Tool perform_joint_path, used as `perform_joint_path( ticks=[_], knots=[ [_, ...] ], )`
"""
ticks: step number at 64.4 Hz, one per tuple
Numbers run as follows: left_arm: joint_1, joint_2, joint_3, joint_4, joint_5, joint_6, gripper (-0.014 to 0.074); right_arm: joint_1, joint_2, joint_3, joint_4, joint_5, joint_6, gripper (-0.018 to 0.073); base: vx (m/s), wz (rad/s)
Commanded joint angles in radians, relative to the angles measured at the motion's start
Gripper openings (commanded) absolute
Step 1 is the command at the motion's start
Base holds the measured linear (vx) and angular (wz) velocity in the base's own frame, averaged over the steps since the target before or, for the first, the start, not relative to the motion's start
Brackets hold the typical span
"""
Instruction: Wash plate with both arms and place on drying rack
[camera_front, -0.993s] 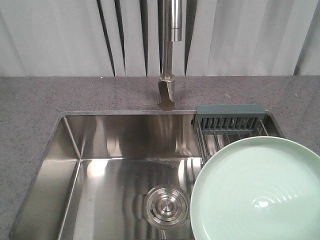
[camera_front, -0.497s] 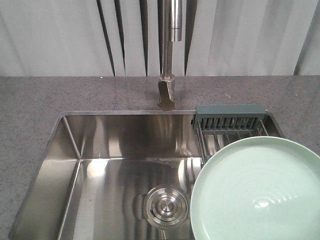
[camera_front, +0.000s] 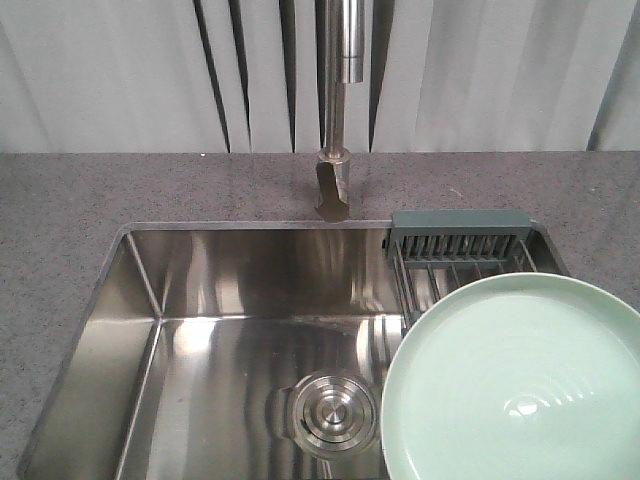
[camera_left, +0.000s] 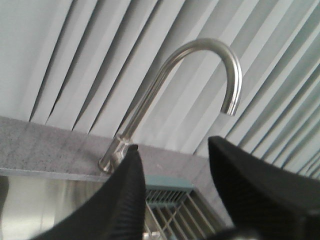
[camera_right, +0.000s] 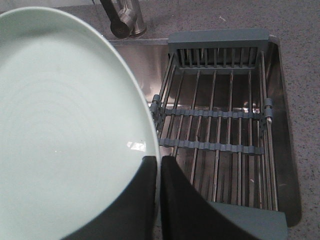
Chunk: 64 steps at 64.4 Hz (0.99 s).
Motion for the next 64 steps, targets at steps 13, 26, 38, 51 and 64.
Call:
perform_joint_path(
  ticks=[13, 26, 38, 51, 64],
  knots=[
    [-0.005, 0.487, -0.262, -0.273, 0.202, 0.353, 0.0443, -0.006, 0.012, -0.023, 0.021, -0.067, -0.002, -0.0001, 0.00, 0.00],
    [-0.006, 0.822, -0.434, -0.433, 0.389, 0.523, 0.0443, -0.006, 0.012, -0.023, 0.021, -0.067, -0.002, -0.0001, 0.00, 0.00],
    [-0.006, 1.112, -0.633, -0.461, 0.524, 0.541, 0.0443, -0.006, 0.012, -0.023, 0.021, -0.067, -0.002, -0.0001, 0.00, 0.00],
    [-0.017, 1.396, -0.920, -0.514, 0.670, 0.531, 0.0443, -0.006, 0.012, -0.023, 0.021, -0.067, -0.002, -0.0001, 0.00, 0.00],
    [-0.079, 1.574, -1.162, -0.514, 0.668, 0.510, 0.0443, -0.006, 0.012, -0.023, 0.021, -0.067, -0.002, -0.0001, 0.00, 0.00]
  ],
)
